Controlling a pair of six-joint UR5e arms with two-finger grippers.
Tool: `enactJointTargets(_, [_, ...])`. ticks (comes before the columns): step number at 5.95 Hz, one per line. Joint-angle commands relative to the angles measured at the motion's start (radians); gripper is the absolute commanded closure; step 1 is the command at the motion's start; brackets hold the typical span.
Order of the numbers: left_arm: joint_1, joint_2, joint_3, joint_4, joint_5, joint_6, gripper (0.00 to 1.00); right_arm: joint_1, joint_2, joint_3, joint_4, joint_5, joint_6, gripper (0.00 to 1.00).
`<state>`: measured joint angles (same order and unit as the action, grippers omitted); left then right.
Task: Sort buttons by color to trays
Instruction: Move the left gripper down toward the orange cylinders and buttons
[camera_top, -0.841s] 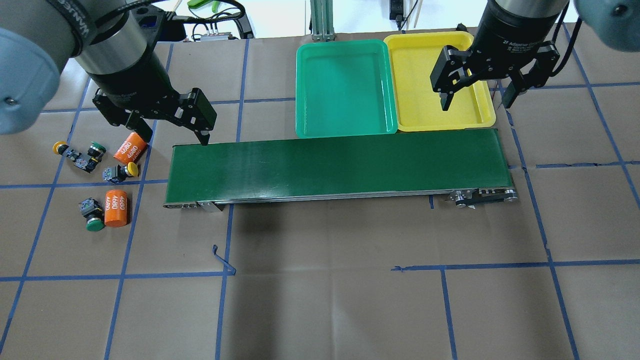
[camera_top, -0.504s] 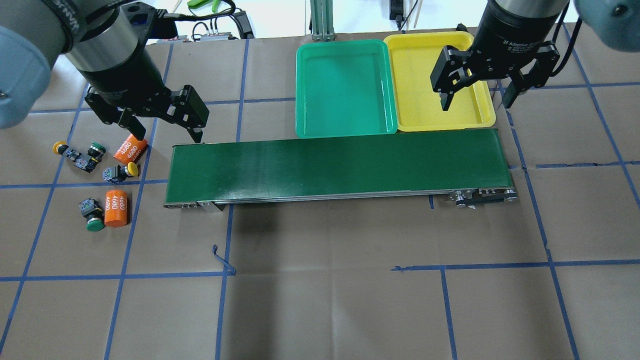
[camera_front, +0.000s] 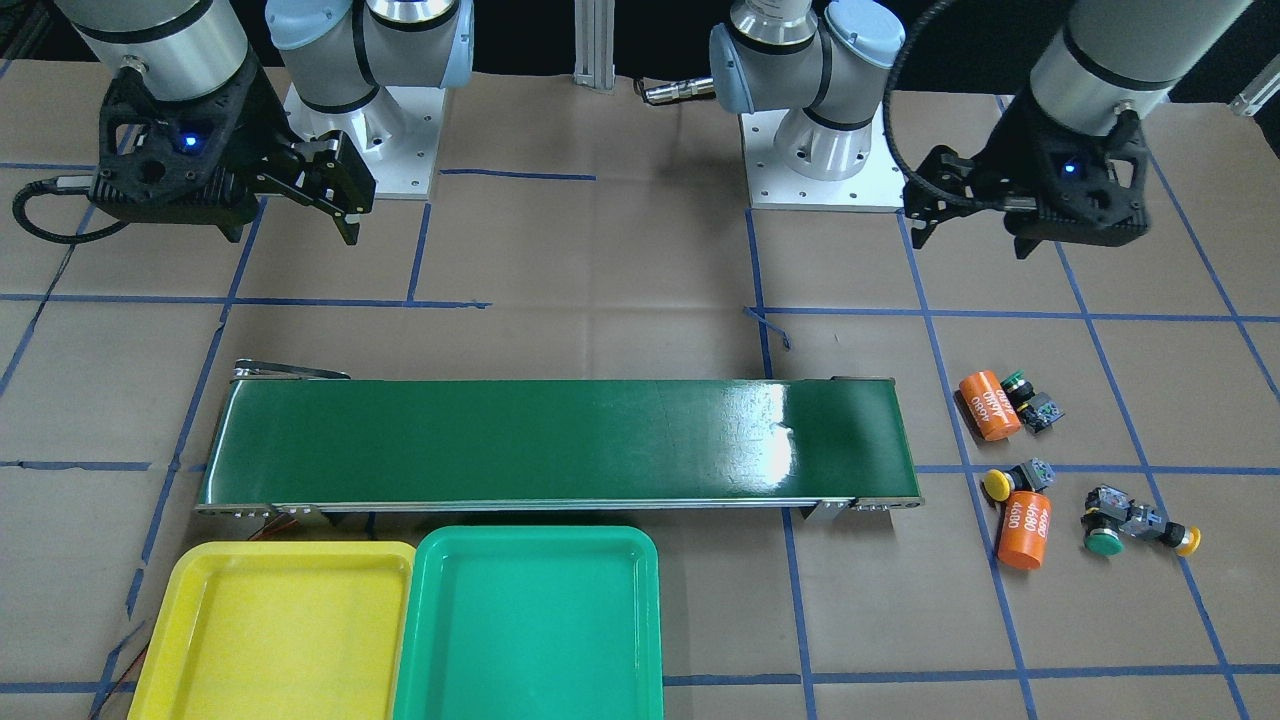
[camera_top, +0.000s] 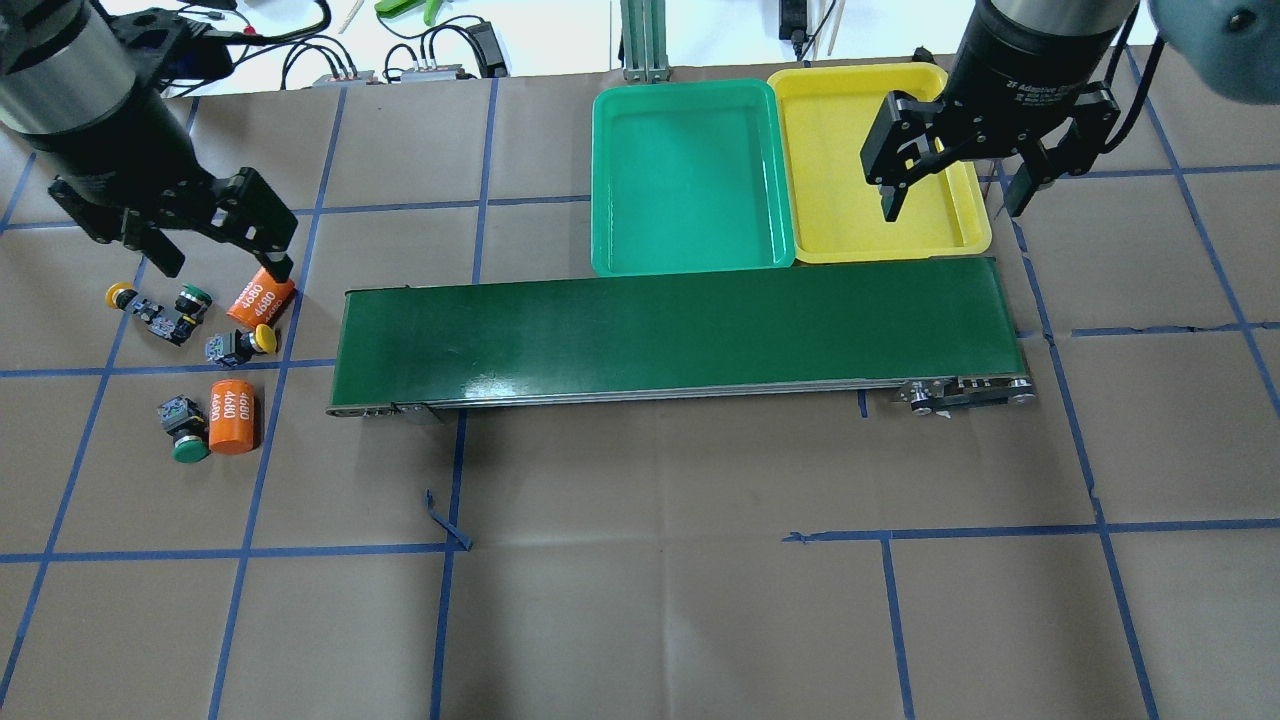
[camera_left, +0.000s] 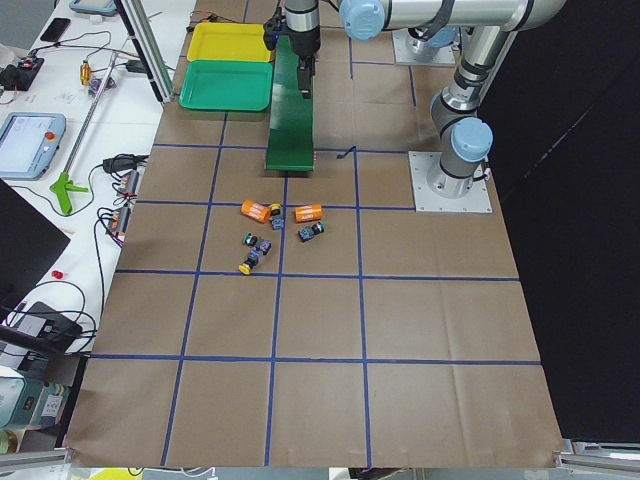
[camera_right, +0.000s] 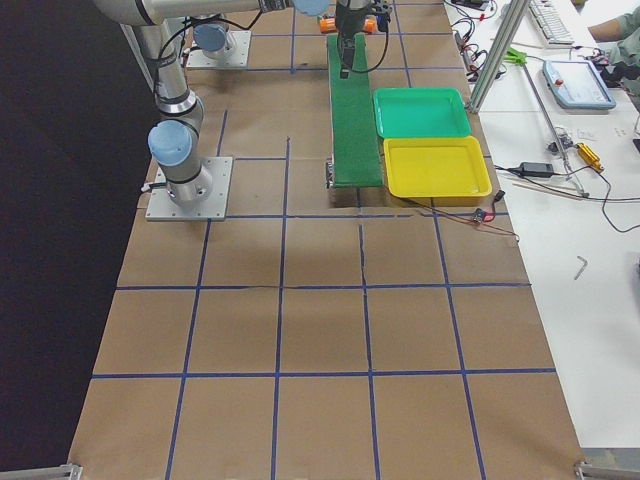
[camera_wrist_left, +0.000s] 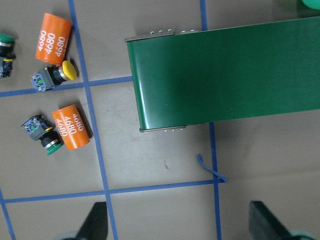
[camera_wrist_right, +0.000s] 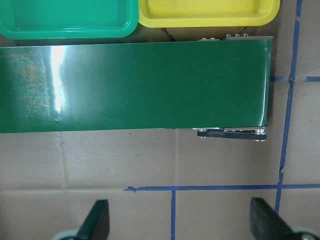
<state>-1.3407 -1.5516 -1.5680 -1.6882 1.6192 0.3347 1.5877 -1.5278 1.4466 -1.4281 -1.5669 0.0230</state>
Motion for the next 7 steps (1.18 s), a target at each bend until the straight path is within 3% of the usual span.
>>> enactJointTargets(1, [0.131, -0.075, -0.023, 0.083, 0.013, 0.154, 0.03, 0.0, 0.0, 0.0, 0.0, 0.001, 0.0, 0.0])
enactJointTargets(2, [0.161, -0.134, -0.042, 0.146, 0.016, 0.162, 0.04, 0.0, 0.0, 0.0, 0.0, 0.001, 0.0, 0.0])
enactJointTargets(4, [0.262, -0.197, -0.192, 0.372, 0.018, 0.158, 0.03, 0.0, 0.0, 0.0, 0.0, 0.001, 0.0, 0.0])
enactJointTargets(7, [0.273, -0.301, -0.302, 0.565, 0.019, 0.156, 0.03, 0.0, 0.0, 0.0, 0.0, 0.001, 0.0, 0.0])
